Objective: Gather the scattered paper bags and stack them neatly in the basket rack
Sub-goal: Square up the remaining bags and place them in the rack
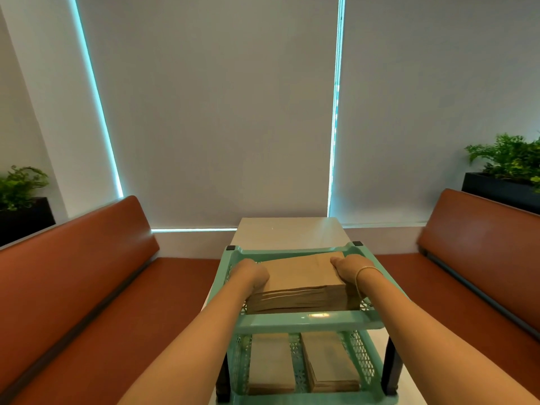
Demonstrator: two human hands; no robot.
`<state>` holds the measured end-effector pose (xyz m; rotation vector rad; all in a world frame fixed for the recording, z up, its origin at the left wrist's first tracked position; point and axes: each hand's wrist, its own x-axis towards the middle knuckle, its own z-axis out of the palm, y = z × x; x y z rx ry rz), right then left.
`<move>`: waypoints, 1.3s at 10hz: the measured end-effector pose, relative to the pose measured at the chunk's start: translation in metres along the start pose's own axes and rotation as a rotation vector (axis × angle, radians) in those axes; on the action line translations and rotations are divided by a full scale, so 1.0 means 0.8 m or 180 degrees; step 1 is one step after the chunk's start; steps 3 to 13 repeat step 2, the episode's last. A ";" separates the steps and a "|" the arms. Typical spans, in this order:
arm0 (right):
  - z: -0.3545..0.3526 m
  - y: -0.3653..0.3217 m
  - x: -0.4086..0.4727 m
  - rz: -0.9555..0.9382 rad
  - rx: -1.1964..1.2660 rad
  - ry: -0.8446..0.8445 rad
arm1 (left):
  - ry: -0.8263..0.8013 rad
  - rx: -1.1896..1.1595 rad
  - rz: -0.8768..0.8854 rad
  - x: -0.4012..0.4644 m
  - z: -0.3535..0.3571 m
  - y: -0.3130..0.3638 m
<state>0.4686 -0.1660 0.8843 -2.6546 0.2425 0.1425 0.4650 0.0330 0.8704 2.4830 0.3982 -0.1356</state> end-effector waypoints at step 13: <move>-0.015 -0.004 -0.020 -0.0121 -0.0137 0.0266 | 0.0054 -0.0535 0.0085 -0.002 -0.004 -0.007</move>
